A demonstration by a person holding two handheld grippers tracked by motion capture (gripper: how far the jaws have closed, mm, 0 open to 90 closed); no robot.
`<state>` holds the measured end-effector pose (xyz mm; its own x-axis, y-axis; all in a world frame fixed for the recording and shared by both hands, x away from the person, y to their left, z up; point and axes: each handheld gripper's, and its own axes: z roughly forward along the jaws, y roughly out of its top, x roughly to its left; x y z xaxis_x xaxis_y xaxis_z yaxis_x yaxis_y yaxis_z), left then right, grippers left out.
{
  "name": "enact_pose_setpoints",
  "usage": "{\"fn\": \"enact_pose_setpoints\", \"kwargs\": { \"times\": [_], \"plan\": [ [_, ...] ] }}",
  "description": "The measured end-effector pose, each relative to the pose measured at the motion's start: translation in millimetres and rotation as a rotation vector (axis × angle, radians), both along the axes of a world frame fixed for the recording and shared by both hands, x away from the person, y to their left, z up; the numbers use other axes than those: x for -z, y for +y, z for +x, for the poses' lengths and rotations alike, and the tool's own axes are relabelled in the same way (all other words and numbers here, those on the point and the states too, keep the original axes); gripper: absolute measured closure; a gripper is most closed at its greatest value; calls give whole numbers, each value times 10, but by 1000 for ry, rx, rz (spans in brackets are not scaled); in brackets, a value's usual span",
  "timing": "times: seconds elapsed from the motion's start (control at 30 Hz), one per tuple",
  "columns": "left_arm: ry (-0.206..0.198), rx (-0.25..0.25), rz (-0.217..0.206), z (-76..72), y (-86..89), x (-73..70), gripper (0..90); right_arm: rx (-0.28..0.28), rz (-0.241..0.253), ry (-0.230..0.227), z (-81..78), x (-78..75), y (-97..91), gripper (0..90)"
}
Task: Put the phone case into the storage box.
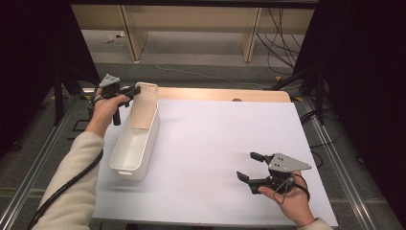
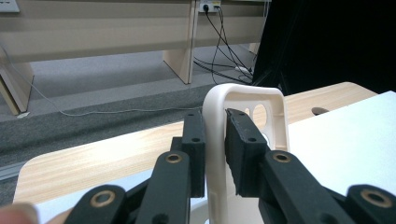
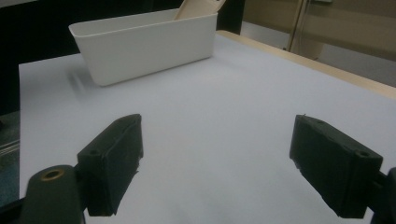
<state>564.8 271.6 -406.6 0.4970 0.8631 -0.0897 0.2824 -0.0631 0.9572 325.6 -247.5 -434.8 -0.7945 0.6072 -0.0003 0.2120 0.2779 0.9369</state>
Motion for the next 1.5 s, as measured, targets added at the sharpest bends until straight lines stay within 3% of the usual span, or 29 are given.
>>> {"fn": "enact_pose_setpoints", "kwargs": {
  "times": [0.1,0.13,0.2,0.23,1.13,1.5],
  "plan": [
    [10,-4,-5,-2,-7,9,772,-1,2,24,-14,-2,5,184],
    [11,-4,-3,1,-5,11,771,-1,-1,0,-1,0,1,184],
    [18,-9,-10,-2,-9,16,770,0,0,24,-13,-2,4,184],
    [15,-6,-3,2,-2,17,769,-1,1,3,-3,-1,2,184],
    [55,-23,-1,12,20,102,749,-8,-4,9,1,8,8,183],
    [52,-30,10,33,18,119,740,-9,-7,8,0,9,7,184]
  ]
}}
